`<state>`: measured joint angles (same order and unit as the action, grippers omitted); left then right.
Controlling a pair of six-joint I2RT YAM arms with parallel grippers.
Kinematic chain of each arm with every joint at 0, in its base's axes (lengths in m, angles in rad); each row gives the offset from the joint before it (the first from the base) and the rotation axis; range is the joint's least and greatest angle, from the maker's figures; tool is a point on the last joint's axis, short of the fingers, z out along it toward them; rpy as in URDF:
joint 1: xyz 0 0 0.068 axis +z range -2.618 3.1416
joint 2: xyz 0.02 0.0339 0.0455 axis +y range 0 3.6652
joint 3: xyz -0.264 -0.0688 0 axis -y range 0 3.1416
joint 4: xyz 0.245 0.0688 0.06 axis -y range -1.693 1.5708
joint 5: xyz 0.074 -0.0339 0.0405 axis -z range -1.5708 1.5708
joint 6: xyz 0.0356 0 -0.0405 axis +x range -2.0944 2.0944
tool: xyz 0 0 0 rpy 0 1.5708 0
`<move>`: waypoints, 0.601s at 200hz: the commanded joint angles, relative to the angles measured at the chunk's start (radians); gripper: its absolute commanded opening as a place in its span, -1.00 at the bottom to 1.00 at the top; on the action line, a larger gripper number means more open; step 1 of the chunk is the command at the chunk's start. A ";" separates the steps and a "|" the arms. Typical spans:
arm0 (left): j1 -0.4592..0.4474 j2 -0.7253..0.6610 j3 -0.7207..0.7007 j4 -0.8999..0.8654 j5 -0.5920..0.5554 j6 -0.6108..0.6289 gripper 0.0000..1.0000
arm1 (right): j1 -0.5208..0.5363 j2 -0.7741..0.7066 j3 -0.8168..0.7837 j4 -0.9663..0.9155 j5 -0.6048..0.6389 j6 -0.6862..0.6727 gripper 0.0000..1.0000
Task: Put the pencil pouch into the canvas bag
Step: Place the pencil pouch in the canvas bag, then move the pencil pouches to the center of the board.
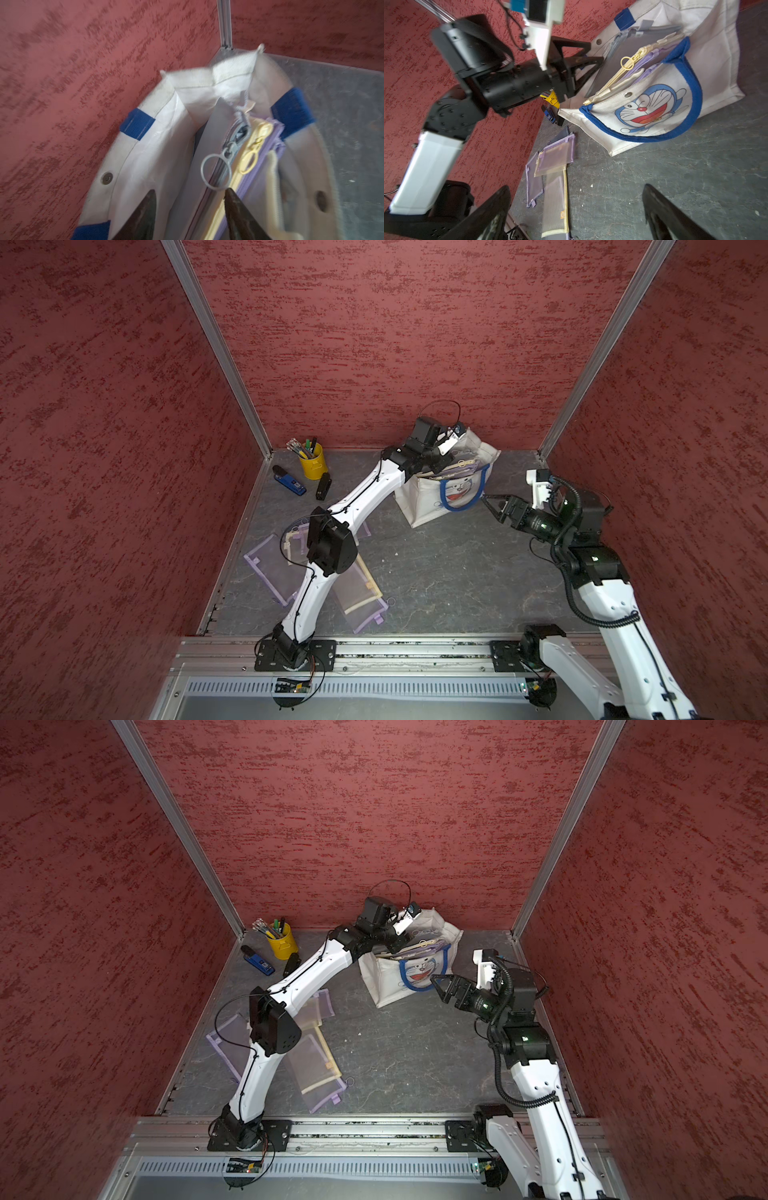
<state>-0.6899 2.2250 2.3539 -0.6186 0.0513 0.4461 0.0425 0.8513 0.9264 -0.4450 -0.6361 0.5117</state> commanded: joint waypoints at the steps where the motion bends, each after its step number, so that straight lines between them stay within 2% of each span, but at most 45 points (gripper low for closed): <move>1: -0.040 -0.134 -0.014 -0.034 0.027 -0.078 0.18 | 0.004 0.015 0.033 -0.070 0.054 -0.099 0.97; 17: -0.063 -0.226 -0.116 -0.036 0.001 -0.147 0.32 | 0.005 0.018 0.046 -0.110 0.076 -0.145 0.97; 32: -0.067 -0.327 -0.228 -0.046 -0.025 -0.272 0.48 | 0.005 0.014 0.046 -0.131 0.087 -0.170 0.97; 74: -0.037 -0.690 -0.723 -0.040 -0.046 -0.677 0.81 | 0.005 -0.031 -0.036 -0.123 0.064 -0.194 0.97; 101: 0.086 -0.914 -1.059 -0.030 0.009 -0.936 0.87 | 0.006 -0.050 -0.108 -0.102 0.044 -0.185 0.97; 120: 0.227 -1.043 -1.268 -0.005 0.054 -1.046 0.87 | 0.015 -0.078 -0.130 -0.092 0.046 -0.149 0.97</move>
<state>-0.5896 1.2987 1.2766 -0.6289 0.0605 -0.3424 0.0441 0.8051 0.8181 -0.5484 -0.5789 0.3584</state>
